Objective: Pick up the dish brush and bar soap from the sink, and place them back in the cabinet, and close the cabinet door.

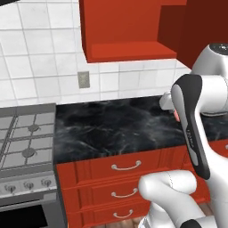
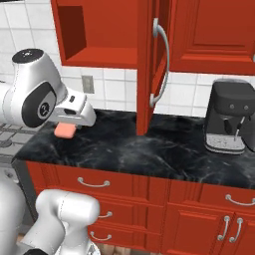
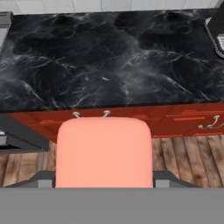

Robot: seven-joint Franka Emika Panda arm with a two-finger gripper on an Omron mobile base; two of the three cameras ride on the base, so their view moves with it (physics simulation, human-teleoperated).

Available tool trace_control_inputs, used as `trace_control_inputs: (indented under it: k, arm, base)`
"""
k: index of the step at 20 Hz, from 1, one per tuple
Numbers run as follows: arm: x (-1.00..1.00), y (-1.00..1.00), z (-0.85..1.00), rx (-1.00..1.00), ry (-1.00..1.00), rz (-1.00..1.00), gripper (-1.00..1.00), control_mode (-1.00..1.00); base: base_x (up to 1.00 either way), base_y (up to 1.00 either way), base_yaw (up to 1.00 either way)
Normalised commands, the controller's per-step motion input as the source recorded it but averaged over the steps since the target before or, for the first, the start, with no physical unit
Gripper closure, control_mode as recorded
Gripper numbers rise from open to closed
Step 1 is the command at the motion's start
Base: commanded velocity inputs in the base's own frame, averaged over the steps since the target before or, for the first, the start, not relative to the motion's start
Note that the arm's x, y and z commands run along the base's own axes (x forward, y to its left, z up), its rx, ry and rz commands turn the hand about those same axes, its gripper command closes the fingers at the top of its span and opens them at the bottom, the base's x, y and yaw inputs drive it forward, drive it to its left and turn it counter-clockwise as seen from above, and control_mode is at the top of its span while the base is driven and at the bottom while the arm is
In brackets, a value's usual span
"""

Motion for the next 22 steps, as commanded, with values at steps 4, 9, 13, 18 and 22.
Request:
trace_control_inputs:
  k: [4, 9, 13, 18, 22]
  arm:
    - [0.00, 0.00, 0.00, 0.00, 0.00, 0.00, 1.00, 1.00]
    - [0.00, 0.00, 0.00, 0.00, 0.00, 0.00, 1.00, 1.00]
    - [0.00, 0.00, 0.00, 0.00, 0.00, 0.00, 1.00, 1.00]
    - [0.00, 0.00, 0.00, 0.00, 0.00, 0.00, 1.00, 1.00]
    - [0.00, 0.00, 0.00, 0.00, 0.00, 0.00, 1.00, 1.00]
  base:
    - [0.30, -0.14, 0.00]
    - [0.34, -0.11, 0.00]
    - [0.32, -0.09, 0.00]
    - [0.31, -0.03, 0.00]
    - [0.15, -0.01, 0.00]
